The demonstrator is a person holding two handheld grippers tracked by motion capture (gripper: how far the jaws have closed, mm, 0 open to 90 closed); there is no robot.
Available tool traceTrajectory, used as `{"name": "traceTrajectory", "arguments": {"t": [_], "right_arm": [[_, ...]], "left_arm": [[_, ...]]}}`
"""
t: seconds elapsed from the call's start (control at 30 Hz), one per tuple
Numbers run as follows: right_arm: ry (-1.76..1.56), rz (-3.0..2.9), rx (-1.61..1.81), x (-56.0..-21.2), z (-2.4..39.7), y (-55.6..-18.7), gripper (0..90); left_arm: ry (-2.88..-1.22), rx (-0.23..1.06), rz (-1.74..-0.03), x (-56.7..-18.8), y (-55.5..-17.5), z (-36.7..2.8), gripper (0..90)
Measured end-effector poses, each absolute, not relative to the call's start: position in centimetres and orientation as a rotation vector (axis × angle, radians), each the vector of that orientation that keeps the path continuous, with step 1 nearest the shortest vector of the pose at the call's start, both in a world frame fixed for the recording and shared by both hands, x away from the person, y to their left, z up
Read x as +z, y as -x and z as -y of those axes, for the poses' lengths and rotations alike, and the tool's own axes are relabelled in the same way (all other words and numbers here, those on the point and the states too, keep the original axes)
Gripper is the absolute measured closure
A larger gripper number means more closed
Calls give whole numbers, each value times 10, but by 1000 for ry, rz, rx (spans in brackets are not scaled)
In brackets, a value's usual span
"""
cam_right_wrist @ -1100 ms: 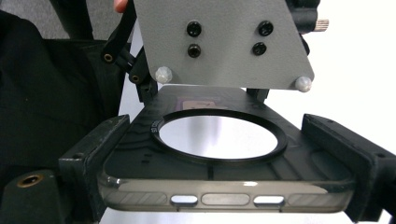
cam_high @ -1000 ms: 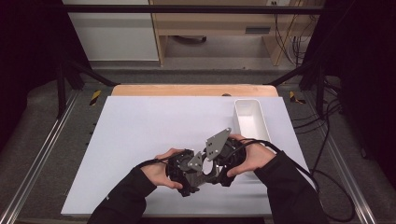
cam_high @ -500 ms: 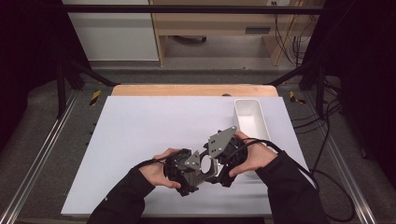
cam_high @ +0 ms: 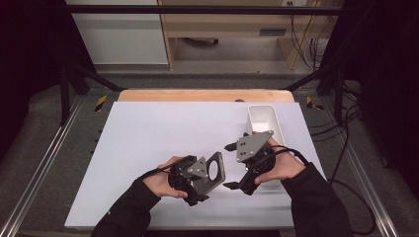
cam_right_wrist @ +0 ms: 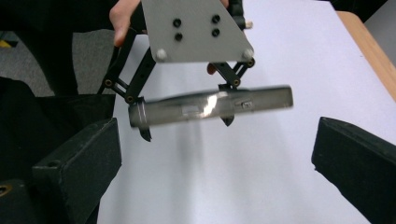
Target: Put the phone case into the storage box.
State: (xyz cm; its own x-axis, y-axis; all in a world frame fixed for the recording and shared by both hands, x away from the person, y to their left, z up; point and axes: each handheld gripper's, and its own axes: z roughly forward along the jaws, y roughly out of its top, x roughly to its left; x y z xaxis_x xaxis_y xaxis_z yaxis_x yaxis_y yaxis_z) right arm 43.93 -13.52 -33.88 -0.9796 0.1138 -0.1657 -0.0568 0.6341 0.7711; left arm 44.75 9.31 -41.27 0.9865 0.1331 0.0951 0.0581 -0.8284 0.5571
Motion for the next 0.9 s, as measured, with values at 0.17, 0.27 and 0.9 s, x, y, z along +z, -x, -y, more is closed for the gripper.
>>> {"name": "traceTrajectory", "arguments": {"t": [0.17, 0.27, 0.9], "right_arm": [[-73, -2636, 1297, -343, 141, -439, 22], [-74, -2628, 1310, -345, 144, -438, 25], [-147, -2567, 1442, -362, 156, -435, 27]], "left_arm": [[-2502, 181, -141, -413, -447, -96, 114], [-2471, 172, -148, -414, -446, -99, 114], [-2290, 116, -212, -422, -445, -116, 114]]}}
